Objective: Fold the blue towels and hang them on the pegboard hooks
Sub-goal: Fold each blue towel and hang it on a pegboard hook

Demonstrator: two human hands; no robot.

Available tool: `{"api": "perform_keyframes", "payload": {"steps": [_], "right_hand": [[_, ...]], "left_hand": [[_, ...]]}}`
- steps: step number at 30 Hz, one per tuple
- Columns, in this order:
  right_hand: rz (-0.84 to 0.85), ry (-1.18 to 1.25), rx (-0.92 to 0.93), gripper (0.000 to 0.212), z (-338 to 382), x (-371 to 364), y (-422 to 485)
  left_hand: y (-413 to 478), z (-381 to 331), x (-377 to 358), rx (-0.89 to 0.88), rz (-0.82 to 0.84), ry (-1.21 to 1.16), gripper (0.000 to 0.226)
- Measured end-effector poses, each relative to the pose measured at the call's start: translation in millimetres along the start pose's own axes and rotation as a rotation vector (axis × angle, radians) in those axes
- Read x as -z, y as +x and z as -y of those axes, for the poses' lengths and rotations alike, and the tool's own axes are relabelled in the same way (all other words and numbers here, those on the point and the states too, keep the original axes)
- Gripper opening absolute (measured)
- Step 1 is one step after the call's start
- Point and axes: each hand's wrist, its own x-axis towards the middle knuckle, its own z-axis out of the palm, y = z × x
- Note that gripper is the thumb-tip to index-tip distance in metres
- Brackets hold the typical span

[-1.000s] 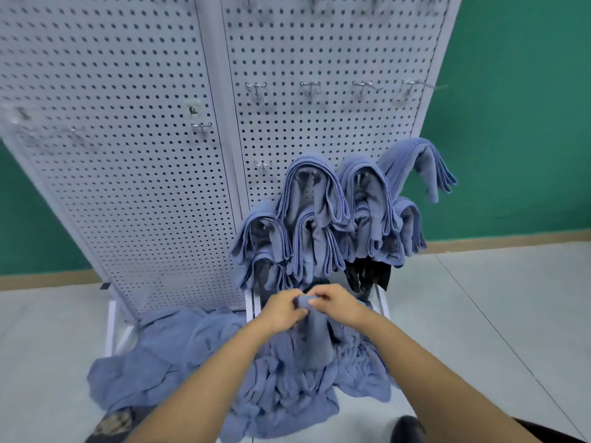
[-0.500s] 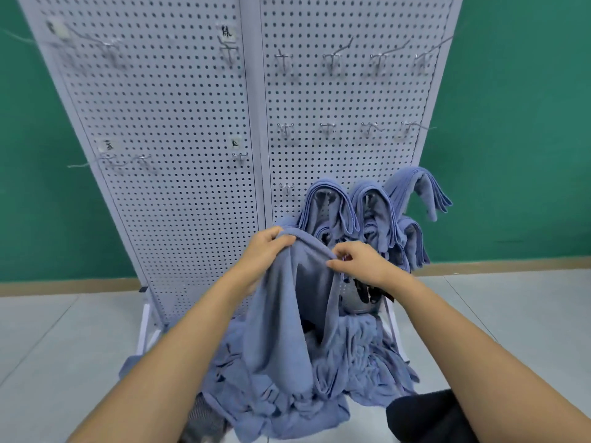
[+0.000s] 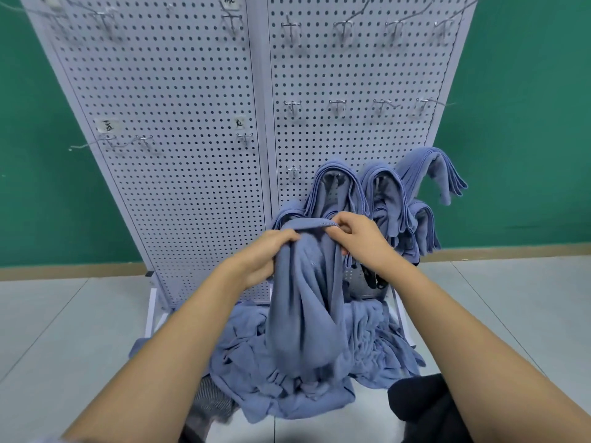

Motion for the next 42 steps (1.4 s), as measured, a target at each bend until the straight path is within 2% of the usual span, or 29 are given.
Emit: {"api": "perform_keyframes", "payload": {"steps": [3,5,7,8,9,11,12,15,18,20,22,25,27,30,32,34,37,39,42], "right_hand": [[0.136,0.137,-0.029,0.029,2.7,-4.4,-4.9],[0.291,0.205,-0.058,0.027,3.9,-5.5,-7.9],[0.484,0.095,-0.095,0.025,-0.2,-6.5,-8.3],[0.544,-0.068,-0.097,0.024,-5.0,-7.0,-7.8],[0.538,-0.247,-0.088,0.027,-10.2,-7.5,-6.2],[0.361,-0.407,-0.063,0.036,-15.9,-7.0,-2.1],[0.257,-0.373,-0.044,0.029,-14.9,-5.7,-1.7],[0.02,-0.144,0.03,0.002,-6.9,-1.7,0.5],[-0.023,0.055,0.061,0.018,11.6,-6.2,-3.8],[-0.029,0.157,0.073,0.029,20.7,-11.7,-6.5],[-0.054,0.233,0.095,0.029,26.0,-17.2,-7.4],[-0.062,0.297,0.119,0.024,30.1,-22.4,-6.8],[-0.031,0.35,0.117,0.023,31.6,-23.6,-7.7],[0.002,0.444,0.072,0.029,27.3,-23.1,-6.6],[-0.033,0.431,0.028,0.031,19.8,-21.2,-3.9],[-0.103,0.379,-0.019,0.021,9.4,-17.9,-1.0],[-0.14,0.399,-0.122,0.003,-1.8,-13.1,-1.5],[-0.085,0.437,-0.225,0.019,-7.9,-13.0,-3.2],[0.068,0.484,-0.344,0.043,-10.1,-16.1,-7.0]], "left_hand": [[-2.4,-5.5,3.5,-0.052,-0.081,-0.073,0.031],[-6.0,-9.2,4.5,-0.105,-0.122,-0.094,0.022],[-10.2,-12.7,8.6,-0.136,-0.131,-0.128,0.022],[-10.7,-12.4,13.5,-0.145,-0.13,-0.142,0.024],[-11.9,-11.7,18.5,-0.154,-0.12,-0.141,0.023],[-15.7,-9.8,29.5,-0.127,-0.043,-0.076,0.014],[-17.8,-8.2,33.9,-0.075,0.032,-0.005,0.012],[-23.0,-1.0,33.0,0.144,0.24,0.312,0.042],[-16.6,11.1,23.0,0.2,0.311,0.424,0.073],[-12.9,16.2,14.6,0.21,0.329,0.293,0.077],[-10.5,19.3,6.3,0.187,0.34,0.19,0.062],[-6.2,22.9,-5.9,0.189,0.343,0.266,0.058],[-2.9,24.2,-11.3,0.211,0.295,0.271,0.044],[-1.3,23.3,-13.7,0.239,0.203,-0.061,0.019],[-1.6,19.3,-10.4,0.227,0.181,-0.287,0.018],[-3.6,12.1,-4.2,0.168,0.121,-0.434,0.02],[-9.3,-0.8,5.9,0.061,0.09,-0.606,0.039],[-13.3,-6.6,11.7,0.002,0.103,-0.657,0.05],[-18.4,-12.5,14.4,-0.044,0.106,-0.707,0.043]]}}
